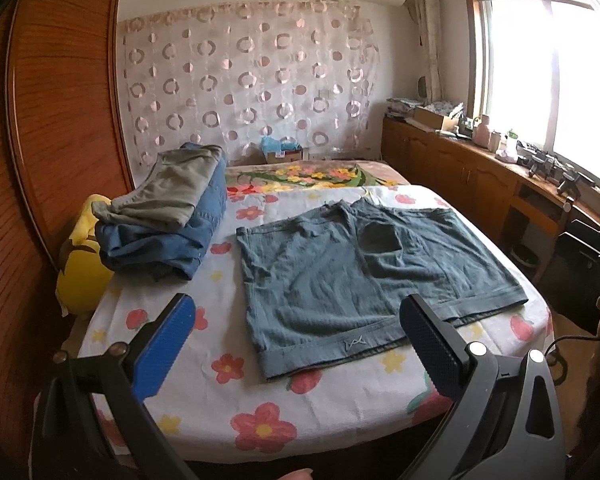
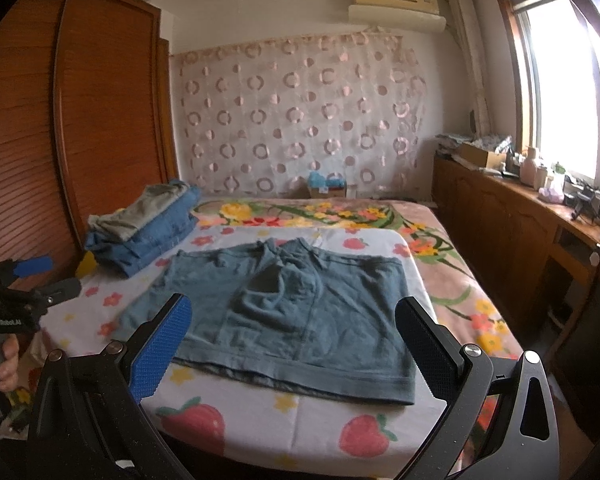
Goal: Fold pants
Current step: 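Lower both grippers to the shorts' leg hem and close on it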
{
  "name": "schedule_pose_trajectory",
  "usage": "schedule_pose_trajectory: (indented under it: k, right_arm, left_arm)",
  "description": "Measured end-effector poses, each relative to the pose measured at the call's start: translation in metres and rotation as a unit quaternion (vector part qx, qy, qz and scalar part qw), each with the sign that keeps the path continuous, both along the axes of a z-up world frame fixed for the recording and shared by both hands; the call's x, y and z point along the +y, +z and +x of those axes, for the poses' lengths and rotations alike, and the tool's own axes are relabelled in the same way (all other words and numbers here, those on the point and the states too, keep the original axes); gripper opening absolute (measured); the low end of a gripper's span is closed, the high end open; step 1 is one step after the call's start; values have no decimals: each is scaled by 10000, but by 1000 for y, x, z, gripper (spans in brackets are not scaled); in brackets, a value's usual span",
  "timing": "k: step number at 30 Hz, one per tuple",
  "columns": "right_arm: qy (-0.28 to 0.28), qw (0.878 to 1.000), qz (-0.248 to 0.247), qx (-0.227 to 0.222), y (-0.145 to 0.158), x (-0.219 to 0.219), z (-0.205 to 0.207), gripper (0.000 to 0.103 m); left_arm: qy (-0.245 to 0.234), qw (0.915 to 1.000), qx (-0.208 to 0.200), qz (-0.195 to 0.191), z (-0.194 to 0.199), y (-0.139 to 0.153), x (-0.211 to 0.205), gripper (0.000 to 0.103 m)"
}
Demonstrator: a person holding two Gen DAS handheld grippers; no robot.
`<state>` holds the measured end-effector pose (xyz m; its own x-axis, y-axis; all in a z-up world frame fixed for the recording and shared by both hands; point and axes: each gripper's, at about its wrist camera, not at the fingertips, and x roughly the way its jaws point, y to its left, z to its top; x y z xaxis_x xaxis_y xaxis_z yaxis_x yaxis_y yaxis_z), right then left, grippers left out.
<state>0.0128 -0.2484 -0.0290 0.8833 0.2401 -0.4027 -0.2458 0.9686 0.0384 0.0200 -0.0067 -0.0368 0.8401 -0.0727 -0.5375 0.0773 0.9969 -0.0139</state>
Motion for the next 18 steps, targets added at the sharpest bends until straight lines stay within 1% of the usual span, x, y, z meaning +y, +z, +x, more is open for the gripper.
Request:
schedule_pose_trajectory:
  k: [6, 10, 12, 14, 18]
  right_arm:
    - [-69, 9997, -38, 241, -14, -16, 10, 103]
    - [-95, 9991, -110, 409, -25, -26, 14, 99]
    - [-143, 9986, -164, 487, -30, -32, 17, 94]
    - [-182, 9979, -185, 588, -38, -39, 21, 84]
    - [-283, 9962, -203, 801, -52, -50, 29, 77]
  left_arm:
    - [-45, 9998, 184, 53, 7, -15, 6, 103]
    - [-75, 9994, 328, 63, 13, -26, 10, 103]
    - [-99, 9991, 400, 3, 17, -32, 16, 103]
    - [-125, 9988, 473, -57, 20, -38, 19, 103]
    - [-148, 9981, 573, -183, 24, -48, 26, 103]
